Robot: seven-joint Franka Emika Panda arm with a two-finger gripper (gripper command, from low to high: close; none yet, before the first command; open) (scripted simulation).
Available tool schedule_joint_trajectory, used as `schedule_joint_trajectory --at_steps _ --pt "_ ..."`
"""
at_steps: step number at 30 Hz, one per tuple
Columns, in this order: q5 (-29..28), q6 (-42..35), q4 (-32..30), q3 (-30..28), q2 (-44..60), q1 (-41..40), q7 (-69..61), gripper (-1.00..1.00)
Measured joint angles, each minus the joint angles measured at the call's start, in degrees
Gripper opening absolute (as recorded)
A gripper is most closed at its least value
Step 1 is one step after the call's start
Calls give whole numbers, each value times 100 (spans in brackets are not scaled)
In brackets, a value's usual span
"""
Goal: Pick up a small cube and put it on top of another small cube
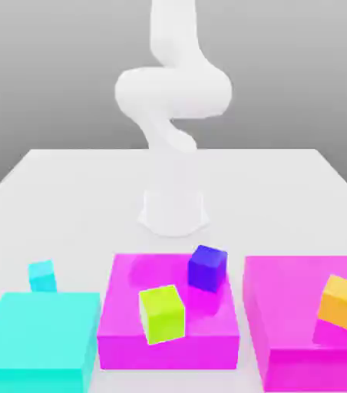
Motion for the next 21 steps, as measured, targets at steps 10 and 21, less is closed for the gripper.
schedule_joint_trajectory --at_steps 10,21 --pt "235 718 -681 120 1072 -1175 2374 0" --pt "354 1497 -1417 283 2231 -2408 5044 0"
